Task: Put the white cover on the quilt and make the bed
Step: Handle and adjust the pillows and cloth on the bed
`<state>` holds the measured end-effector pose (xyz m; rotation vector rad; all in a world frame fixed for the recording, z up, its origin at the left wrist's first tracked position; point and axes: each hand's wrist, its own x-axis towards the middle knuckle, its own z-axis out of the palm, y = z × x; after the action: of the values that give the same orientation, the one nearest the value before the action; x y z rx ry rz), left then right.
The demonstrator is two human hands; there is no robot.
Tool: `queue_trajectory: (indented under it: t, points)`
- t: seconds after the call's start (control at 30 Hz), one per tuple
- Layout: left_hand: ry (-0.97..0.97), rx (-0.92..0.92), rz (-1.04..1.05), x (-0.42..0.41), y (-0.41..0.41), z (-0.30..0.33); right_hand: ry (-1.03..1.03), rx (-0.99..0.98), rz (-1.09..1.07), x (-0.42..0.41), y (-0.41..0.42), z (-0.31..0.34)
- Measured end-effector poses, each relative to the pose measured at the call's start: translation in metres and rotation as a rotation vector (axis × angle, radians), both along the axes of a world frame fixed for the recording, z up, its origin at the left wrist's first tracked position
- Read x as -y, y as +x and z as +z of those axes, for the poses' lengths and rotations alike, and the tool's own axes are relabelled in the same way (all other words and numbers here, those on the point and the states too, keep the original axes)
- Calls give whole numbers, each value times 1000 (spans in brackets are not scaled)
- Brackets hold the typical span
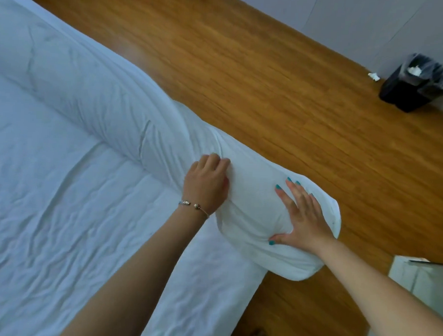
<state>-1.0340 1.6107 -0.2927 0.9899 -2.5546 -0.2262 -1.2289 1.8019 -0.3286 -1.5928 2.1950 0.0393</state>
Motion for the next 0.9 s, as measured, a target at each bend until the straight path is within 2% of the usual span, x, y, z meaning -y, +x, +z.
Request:
queue_trajectory:
  t: [0.17, 0.27, 0.37, 0.47, 0.6, 0.67, 0.77, 0.83, 0.9]
  points:
    - [226, 276, 311, 46, -45, 22, -11, -5, -14, 2, -3, -2]
    - [254, 281, 416, 55, -45, 30, -10, -7, -18, -1, -2, -4]
    - [377, 88, 524, 47, -4, 30, -18, -8, -29, -3, 1, -7]
    - [451, -203, 823, 35, 60, 20, -63, -4, -8, -5, -1, -12]
    - [786, -334, 1161, 31, 89, -1, -120, -28, 88, -10, 1, -16]
    - [819, -352, 1146, 37, 84, 2, -130, -37, 81, -9, 3, -14]
    - [696, -347, 1047, 43, 72, 18, -126, -111, 15, 15, 6, 10]
    - [693, -350, 1044, 41, 68, 20, -116, -182, -26, 44, 19, 35]
    - [737, -387, 1079, 38, 67, 14, -212, -217, -24, 80, 41, 53]
